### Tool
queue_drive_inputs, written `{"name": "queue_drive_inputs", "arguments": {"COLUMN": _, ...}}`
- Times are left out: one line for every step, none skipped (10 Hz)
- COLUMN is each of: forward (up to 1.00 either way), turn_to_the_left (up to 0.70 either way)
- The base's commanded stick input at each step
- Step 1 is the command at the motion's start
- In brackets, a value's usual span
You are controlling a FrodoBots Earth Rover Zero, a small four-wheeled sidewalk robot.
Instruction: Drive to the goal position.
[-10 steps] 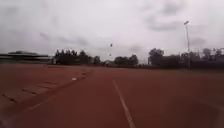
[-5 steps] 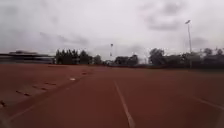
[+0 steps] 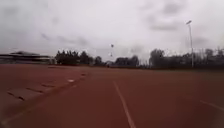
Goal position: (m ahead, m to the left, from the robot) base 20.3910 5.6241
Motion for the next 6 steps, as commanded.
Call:
{"name": "queue_drive_inputs", "arguments": {"forward": 0.50, "turn_to_the_left": 0.00}}
{"name": "queue_drive_inputs", "arguments": {"forward": 0.50, "turn_to_the_left": 0.00}}
{"name": "queue_drive_inputs", "arguments": {"forward": 0.50, "turn_to_the_left": 0.00}}
{"name": "queue_drive_inputs", "arguments": {"forward": 0.50, "turn_to_the_left": 0.00}}
{"name": "queue_drive_inputs", "arguments": {"forward": 0.50, "turn_to_the_left": 0.00}}
{"name": "queue_drive_inputs", "arguments": {"forward": 0.50, "turn_to_the_left": 0.00}}
